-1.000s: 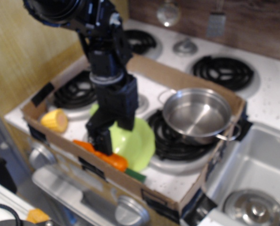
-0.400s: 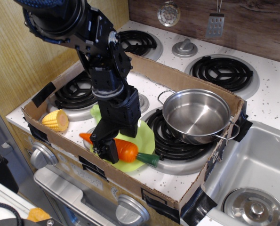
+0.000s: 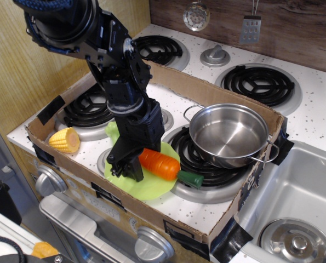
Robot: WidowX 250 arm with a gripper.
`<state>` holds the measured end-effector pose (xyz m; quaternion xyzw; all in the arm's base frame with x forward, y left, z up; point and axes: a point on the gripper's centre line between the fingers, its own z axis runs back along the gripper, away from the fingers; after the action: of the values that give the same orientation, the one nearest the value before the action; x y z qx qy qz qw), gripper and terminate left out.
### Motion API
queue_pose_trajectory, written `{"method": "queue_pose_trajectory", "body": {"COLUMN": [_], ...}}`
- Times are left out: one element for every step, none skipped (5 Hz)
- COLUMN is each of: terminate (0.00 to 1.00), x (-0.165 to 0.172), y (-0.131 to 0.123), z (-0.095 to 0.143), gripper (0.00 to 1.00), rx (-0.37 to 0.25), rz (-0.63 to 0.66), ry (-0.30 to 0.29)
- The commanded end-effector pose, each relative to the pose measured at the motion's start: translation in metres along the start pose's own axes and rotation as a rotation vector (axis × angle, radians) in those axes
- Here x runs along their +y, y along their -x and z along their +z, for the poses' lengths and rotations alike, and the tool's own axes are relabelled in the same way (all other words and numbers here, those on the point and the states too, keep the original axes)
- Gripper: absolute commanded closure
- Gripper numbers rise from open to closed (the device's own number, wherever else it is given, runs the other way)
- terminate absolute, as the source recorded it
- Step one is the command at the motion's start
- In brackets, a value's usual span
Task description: Take carrot off plate
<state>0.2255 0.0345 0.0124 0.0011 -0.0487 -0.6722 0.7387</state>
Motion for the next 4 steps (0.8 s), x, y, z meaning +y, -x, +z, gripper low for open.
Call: {"method": "queue_pose_trajectory", "body": {"terminate": [0.0, 0.0, 0.0, 0.0], "x": [-0.002, 0.007, 0.024, 0.049], "y": [0.0, 0.002, 0.011, 0.033], "z": [0.016, 0.033, 0.052, 0.061], "gripper": [1.0, 1.0, 1.0, 1.0], "rx": [0.045, 0.026, 0.005, 0.027], "rz": [0.032, 0.045, 0.041, -0.019], "ry": [-0.05, -0.05, -0.063, -0.065]}}
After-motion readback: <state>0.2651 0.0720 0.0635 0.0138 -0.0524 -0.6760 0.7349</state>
